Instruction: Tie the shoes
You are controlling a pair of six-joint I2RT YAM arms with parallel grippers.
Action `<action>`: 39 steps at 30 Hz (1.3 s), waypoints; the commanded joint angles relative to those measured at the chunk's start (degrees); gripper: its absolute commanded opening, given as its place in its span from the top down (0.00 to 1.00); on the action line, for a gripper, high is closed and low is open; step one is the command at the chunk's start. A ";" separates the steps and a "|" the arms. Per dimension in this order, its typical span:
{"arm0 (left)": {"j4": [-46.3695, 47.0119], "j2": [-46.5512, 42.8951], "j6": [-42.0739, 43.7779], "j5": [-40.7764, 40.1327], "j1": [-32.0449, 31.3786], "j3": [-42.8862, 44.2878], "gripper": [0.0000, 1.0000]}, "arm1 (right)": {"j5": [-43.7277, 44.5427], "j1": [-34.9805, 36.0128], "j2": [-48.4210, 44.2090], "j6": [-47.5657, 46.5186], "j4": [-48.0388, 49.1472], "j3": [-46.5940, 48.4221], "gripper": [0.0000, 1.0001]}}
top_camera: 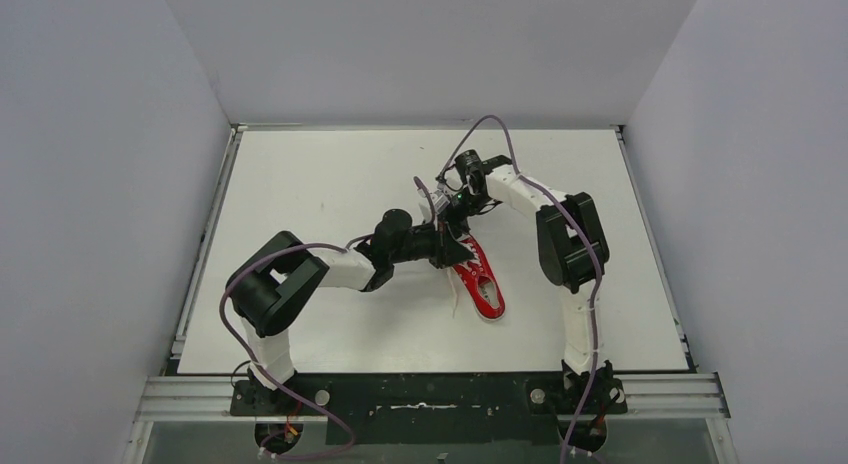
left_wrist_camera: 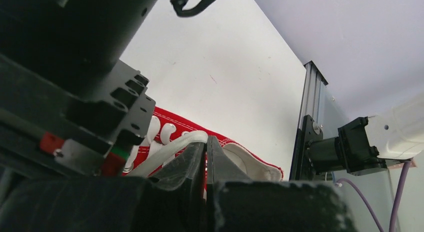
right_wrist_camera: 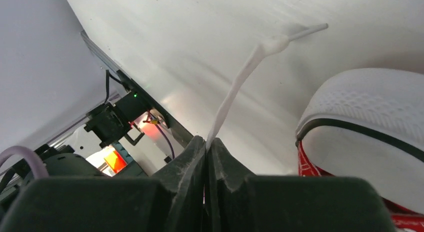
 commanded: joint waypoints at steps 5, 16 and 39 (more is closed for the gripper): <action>2.19 -2.81 0.99 -2.34 -0.47 -0.46 1.00 | -0.60 -1.85 -2.37 -5.07 -10.60 3.69 0.60; 1.63 -2.41 -2.45 -3.16 -0.44 -0.37 1.00 | 6.73 -10.39 -10.48 -10.60 -18.41 2.58 0.12; -4.26 -1.51 -15.01 -2.97 1.15 2.59 1.00 | 44.27 22.71 -55.54 -7.23 31.64 -53.46 0.44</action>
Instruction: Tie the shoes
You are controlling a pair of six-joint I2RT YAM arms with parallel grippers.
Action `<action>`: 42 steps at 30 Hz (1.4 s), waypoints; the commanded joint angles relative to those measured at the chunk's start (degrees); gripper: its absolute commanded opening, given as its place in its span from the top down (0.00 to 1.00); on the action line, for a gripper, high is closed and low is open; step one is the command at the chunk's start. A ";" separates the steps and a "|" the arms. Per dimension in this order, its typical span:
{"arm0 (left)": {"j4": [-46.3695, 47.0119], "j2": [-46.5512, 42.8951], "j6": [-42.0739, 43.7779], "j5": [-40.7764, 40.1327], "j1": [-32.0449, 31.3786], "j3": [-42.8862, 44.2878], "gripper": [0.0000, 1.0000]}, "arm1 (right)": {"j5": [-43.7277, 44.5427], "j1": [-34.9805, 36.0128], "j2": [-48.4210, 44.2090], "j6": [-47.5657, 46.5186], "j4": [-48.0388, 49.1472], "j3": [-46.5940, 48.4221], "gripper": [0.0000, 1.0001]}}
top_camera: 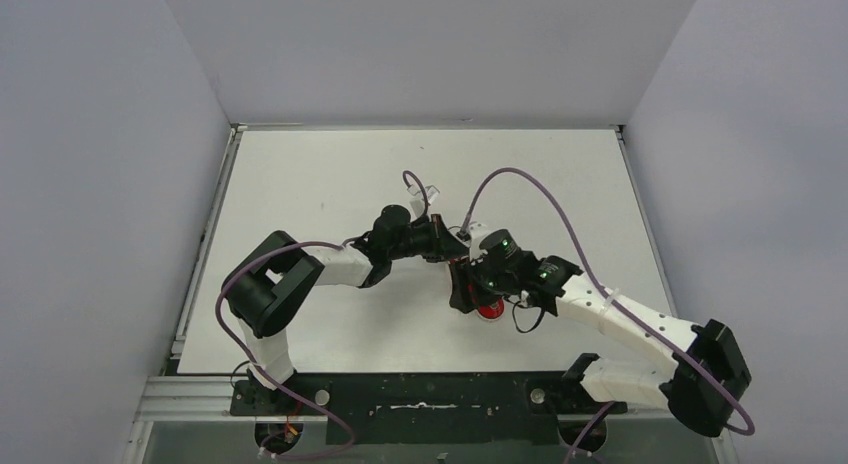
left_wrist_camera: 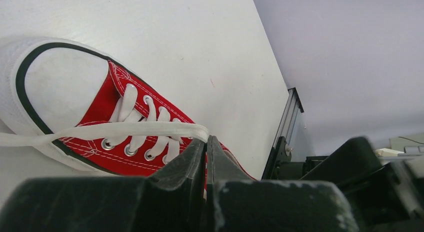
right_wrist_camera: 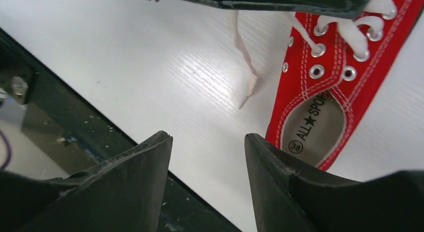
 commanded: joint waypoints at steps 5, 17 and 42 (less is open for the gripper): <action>-0.33 -0.57 -3.05 0.48 0.05 2.05 1.00 | 21.71 10.71 8.31 -1.30 19.85 -3.01 0.45; 0.76 -0.30 -4.55 0.81 -0.30 1.99 1.00 | 31.32 13.35 16.54 -3.12 30.18 -7.11 0.52; -10.29 -1.08 -7.88 -0.62 0.78 5.94 1.00 | 23.57 -6.16 6.45 -21.57 8.69 7.88 1.00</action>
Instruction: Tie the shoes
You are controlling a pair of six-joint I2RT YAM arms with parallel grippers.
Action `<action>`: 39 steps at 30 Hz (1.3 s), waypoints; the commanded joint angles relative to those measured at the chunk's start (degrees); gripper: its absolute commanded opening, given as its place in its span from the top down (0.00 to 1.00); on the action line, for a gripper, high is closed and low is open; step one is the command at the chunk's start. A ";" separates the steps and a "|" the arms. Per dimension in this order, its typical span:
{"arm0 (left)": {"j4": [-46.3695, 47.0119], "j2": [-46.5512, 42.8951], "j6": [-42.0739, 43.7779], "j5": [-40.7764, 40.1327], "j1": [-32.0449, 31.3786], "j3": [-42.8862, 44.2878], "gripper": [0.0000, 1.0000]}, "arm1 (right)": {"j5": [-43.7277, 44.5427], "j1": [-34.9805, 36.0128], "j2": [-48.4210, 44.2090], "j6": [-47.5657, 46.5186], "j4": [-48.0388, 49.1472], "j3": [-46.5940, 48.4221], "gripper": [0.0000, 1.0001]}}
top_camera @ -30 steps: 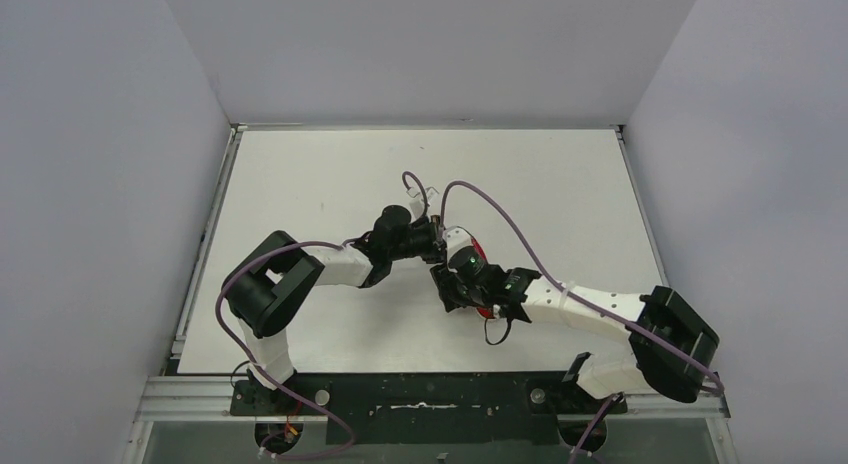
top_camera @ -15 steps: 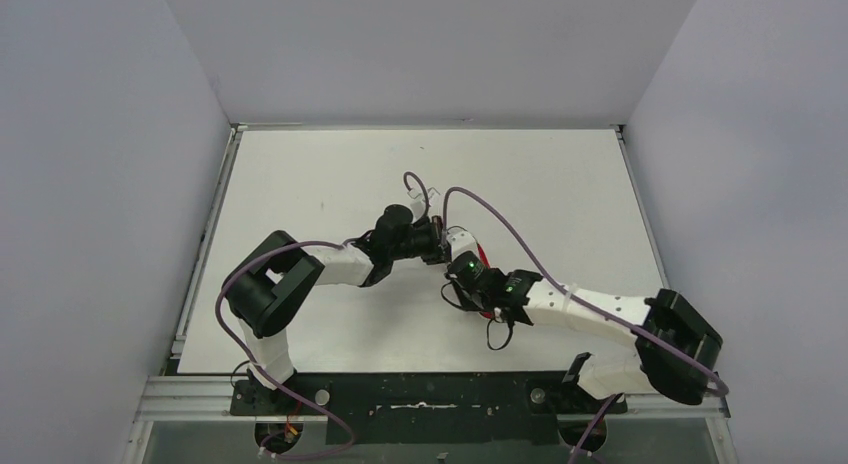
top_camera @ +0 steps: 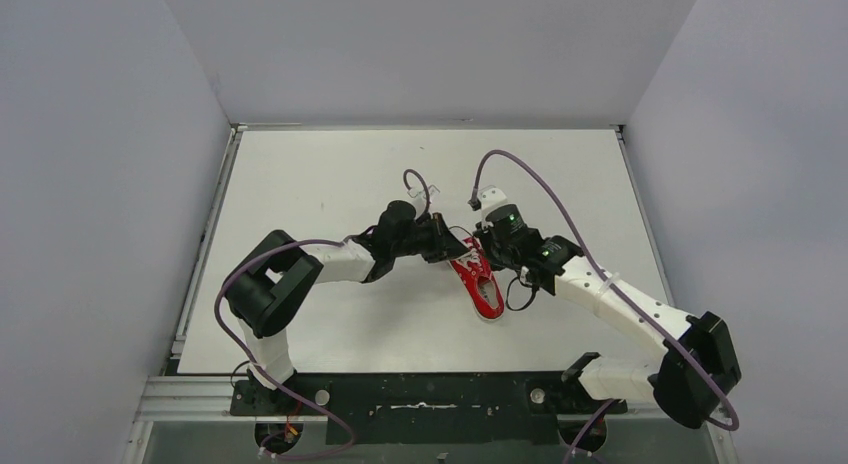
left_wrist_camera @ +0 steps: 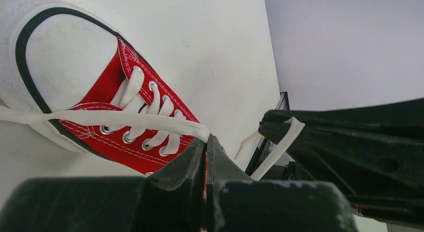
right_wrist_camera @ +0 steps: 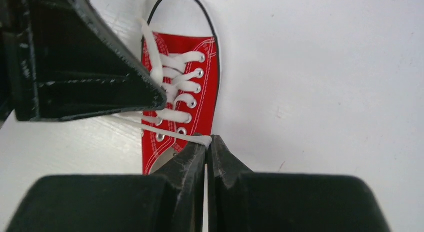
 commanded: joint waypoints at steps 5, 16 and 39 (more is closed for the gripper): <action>-1.09 -0.45 -1.63 1.08 1.35 4.39 1.00 | -9.48 -7.38 6.63 -8.77 12.40 4.33 1.00; 3.05 1.68 -3.94 4.62 2.16 4.28 1.00 | -14.93 -12.12 11.96 2.09 22.78 3.19 1.00; 9.70 3.42 -5.49 7.53 2.43 2.72 1.00 | -59.46 -24.11 25.54 30.69 15.47 4.91 1.00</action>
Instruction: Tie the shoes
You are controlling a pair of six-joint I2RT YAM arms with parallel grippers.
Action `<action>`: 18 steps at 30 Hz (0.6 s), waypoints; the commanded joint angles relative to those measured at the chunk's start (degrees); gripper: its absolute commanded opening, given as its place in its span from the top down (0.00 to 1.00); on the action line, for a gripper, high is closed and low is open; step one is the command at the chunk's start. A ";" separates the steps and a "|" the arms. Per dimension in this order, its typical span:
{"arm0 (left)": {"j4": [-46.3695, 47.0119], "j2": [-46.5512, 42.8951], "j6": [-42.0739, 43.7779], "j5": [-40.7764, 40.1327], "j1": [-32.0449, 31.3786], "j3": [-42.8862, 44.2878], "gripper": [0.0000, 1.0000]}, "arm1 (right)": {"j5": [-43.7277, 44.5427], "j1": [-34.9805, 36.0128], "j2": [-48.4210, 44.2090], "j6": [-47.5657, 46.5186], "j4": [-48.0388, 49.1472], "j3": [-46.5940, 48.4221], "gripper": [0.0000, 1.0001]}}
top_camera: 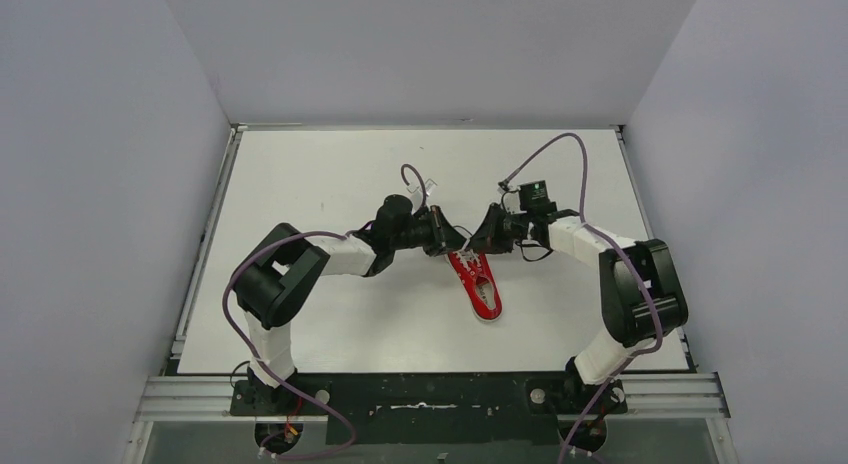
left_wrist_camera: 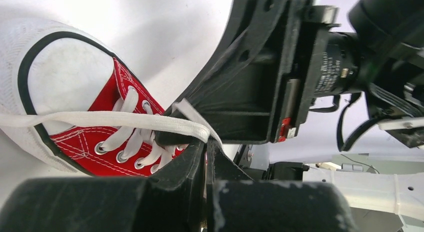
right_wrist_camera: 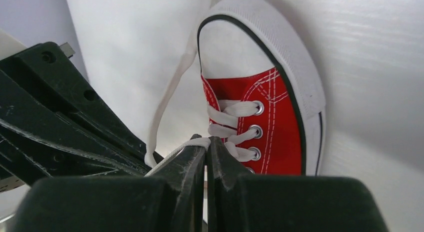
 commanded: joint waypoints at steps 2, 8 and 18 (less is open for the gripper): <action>5.05 -0.10 0.68 3.49 0.24 0.71 1.00 | -11.65 -0.62 2.95 4.71 -1.81 2.55 1.00; 4.18 0.49 1.12 4.69 0.33 2.02 1.00 | -17.29 -1.17 5.90 2.48 -5.03 3.21 1.00; -6.17 1.14 8.02 7.74 2.12 6.11 1.00 | -22.97 -4.09 10.23 -12.67 -20.61 9.58 1.00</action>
